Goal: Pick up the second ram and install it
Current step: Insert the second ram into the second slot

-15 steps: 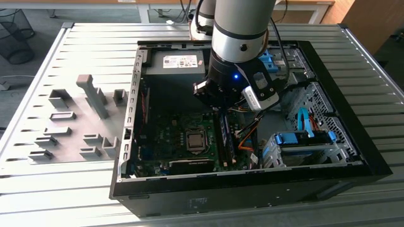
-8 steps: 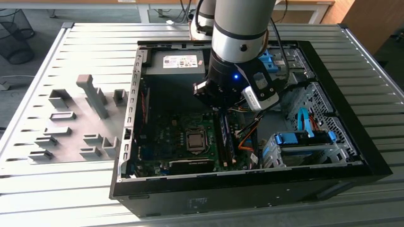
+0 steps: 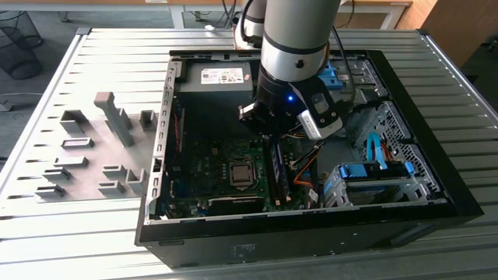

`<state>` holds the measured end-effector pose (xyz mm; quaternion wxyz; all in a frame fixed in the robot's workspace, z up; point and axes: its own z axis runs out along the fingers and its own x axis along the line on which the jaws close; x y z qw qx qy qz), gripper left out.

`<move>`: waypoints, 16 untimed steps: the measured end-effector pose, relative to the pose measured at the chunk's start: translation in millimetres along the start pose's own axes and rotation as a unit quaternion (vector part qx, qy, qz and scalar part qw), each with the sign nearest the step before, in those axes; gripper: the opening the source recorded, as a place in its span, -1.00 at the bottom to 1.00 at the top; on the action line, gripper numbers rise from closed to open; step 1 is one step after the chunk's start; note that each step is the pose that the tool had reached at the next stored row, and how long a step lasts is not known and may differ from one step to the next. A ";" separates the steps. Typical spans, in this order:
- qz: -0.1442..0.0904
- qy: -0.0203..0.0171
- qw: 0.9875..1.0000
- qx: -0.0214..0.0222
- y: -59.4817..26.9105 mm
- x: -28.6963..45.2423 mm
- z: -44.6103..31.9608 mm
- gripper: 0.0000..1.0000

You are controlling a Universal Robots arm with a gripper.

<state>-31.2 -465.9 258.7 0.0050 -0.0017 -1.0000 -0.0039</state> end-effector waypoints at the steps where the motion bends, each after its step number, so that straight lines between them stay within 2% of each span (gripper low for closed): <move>1: 0.000 0.000 1.000 0.000 -0.7 0.0 1.4 -0.73; 11: 0.000 0.001 1.000 0.000 -6.8 -2.8 14.7 -0.73; 16: 0.000 0.001 1.000 0.000 -6.9 -2.9 15.8 -0.73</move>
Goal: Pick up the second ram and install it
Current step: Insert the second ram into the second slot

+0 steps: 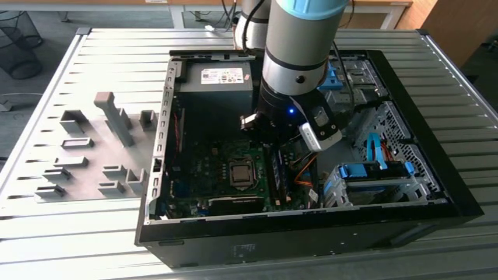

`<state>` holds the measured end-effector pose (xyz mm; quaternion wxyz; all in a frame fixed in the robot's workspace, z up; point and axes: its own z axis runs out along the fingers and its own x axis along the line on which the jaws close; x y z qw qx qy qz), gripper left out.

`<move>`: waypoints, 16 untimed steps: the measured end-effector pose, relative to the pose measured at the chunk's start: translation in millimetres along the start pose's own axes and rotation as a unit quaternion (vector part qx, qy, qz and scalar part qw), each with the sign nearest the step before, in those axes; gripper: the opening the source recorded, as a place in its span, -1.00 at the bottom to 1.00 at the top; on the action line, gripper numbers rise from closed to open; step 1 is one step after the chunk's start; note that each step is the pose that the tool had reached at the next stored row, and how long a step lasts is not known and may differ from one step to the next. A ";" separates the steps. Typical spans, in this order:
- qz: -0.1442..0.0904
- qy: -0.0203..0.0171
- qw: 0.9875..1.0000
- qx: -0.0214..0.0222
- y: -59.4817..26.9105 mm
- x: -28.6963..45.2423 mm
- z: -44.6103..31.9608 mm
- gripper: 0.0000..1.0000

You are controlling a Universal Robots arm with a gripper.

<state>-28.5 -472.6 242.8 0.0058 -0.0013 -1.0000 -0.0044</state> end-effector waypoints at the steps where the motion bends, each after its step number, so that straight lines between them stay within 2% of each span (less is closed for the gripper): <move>1: 0.000 0.000 1.000 0.000 0.0 0.0 0.0 -0.73; 9: 0.000 0.000 1.000 0.000 0.0 0.0 0.2 -0.73; 16: 0.000 0.000 1.000 0.000 -0.1 -0.4 9.6 -0.73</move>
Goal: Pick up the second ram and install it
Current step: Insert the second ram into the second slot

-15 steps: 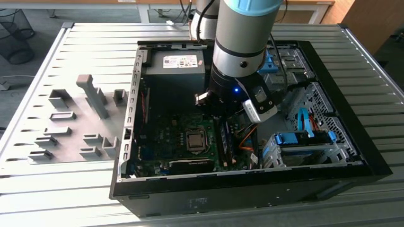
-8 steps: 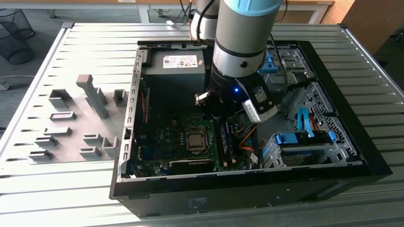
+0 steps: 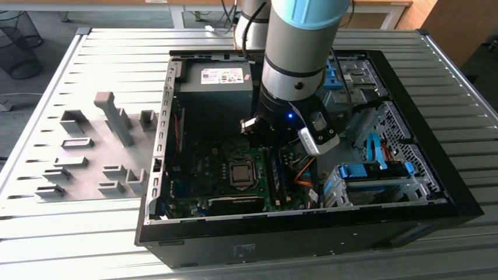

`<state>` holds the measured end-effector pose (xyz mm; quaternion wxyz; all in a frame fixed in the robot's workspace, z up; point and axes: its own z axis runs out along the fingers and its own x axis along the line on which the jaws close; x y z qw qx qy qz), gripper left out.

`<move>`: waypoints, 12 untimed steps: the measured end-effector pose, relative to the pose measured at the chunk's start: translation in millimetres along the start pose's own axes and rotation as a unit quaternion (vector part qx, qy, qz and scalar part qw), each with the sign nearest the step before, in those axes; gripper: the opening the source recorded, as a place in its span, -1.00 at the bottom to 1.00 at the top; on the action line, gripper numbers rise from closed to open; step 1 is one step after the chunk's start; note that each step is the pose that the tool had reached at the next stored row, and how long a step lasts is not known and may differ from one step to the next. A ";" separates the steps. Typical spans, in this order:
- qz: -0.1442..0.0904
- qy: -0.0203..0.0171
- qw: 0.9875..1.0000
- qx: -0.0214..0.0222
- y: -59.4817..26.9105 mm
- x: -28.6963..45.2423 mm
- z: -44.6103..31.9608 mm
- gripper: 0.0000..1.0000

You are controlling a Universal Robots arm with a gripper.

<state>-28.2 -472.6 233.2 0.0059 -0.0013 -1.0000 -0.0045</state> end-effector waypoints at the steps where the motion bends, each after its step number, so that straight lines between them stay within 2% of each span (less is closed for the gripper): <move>1: 0.000 0.000 1.000 0.000 -0.1 -0.1 1.6 -0.73; 5: 0.000 0.000 1.000 -0.001 -4.4 -0.4 3.6 -0.73; 12: 0.006 0.000 1.000 -0.001 -6.3 -0.5 4.8 -0.73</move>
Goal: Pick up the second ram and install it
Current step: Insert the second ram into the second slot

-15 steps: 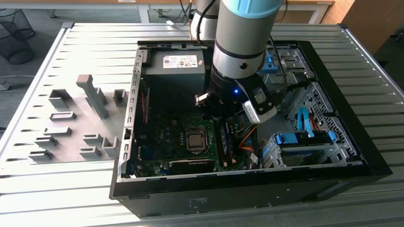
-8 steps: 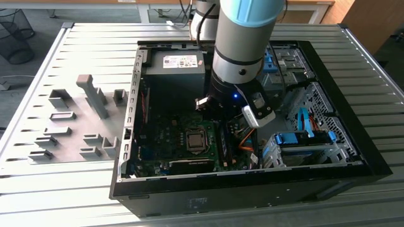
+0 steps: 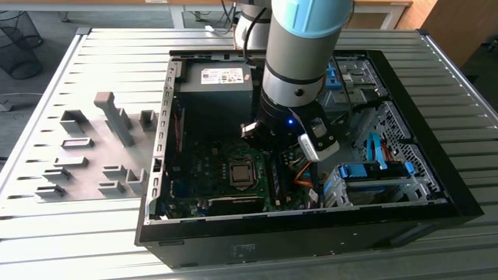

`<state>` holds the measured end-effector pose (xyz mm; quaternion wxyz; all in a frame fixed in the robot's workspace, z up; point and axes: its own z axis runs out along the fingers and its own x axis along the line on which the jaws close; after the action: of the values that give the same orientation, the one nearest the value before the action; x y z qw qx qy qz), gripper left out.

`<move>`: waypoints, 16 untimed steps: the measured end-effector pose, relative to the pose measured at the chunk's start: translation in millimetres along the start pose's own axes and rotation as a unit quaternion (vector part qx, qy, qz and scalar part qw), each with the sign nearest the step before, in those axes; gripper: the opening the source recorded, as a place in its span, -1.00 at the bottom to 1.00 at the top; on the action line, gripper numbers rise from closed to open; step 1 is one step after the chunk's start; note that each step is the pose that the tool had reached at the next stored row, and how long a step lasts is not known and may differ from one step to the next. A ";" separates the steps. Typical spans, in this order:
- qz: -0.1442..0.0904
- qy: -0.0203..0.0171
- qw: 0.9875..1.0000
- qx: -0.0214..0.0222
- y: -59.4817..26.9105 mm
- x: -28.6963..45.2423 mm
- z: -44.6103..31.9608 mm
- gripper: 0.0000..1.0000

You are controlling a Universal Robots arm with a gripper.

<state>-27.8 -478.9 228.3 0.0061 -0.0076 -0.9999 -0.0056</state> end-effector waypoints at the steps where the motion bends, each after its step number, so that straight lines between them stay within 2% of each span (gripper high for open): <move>1: 0.002 0.000 1.000 0.000 -0.2 -0.1 0.6 -0.73; 16: 0.006 0.000 1.000 0.000 -1.0 -2.0 6.0 -0.73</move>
<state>-25.9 -479.9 222.3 0.0061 -0.0139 -0.9999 -0.0056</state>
